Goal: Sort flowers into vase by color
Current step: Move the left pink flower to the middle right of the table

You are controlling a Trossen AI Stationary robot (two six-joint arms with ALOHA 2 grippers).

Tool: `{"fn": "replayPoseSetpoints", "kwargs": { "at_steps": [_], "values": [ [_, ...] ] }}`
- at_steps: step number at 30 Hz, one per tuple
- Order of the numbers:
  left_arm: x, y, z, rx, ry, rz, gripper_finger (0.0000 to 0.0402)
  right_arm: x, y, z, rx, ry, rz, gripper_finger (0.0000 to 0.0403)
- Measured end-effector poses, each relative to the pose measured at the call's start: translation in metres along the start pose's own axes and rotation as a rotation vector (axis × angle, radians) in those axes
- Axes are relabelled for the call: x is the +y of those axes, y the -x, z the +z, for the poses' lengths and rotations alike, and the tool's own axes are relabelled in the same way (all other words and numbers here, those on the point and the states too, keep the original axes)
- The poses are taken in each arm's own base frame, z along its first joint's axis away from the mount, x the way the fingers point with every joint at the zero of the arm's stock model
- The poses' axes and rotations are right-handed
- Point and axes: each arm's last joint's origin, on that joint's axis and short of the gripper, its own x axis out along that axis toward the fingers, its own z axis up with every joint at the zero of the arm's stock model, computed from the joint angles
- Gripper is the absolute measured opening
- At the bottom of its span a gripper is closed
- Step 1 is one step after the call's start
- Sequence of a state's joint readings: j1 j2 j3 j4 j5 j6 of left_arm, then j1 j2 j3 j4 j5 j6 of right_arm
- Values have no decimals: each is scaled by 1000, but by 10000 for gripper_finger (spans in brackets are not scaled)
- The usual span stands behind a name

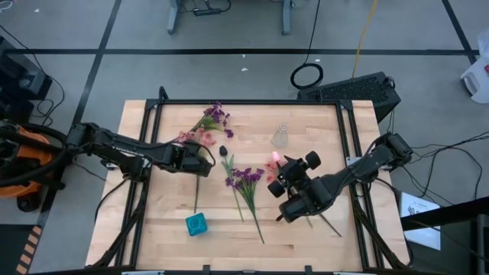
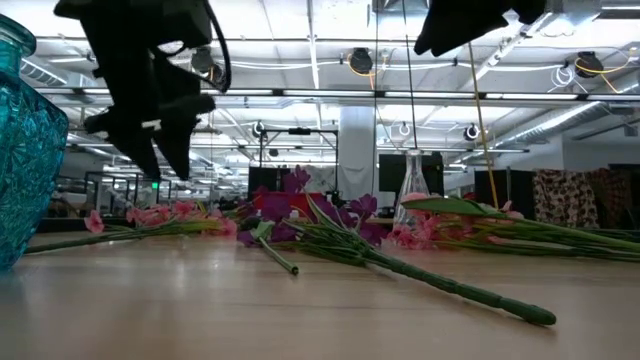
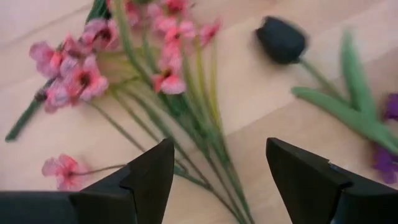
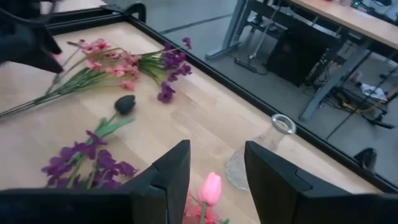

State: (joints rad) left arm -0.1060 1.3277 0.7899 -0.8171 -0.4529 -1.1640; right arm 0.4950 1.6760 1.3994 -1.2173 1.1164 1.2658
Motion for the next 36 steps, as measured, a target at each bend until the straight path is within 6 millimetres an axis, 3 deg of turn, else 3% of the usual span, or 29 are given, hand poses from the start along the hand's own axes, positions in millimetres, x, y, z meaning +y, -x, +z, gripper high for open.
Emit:
{"fn": "replayPoseSetpoints", "kwargs": {
  "at_steps": [12, 18, 23, 31, 36],
  "values": [
    [1, -30, -15, 19, 91, -115, 257, 3, -3, 2, -14, 41, 3, 144],
    [6, -48, -15, 51, 60, -49, 250, 9, -4, 2, -27, -7, 22, 144],
    [3, -61, -13, 66, -8, -40, 191, 10, -5, 0, -50, -17, 18, 144],
    [-3, -75, -17, 125, -65, -41, 31, 14, -11, -11, -56, -48, 32, 144],
    [-3, -69, -17, 95, -64, -54, 18, 15, -12, -13, -46, -63, 45, 144]
  ]
}}
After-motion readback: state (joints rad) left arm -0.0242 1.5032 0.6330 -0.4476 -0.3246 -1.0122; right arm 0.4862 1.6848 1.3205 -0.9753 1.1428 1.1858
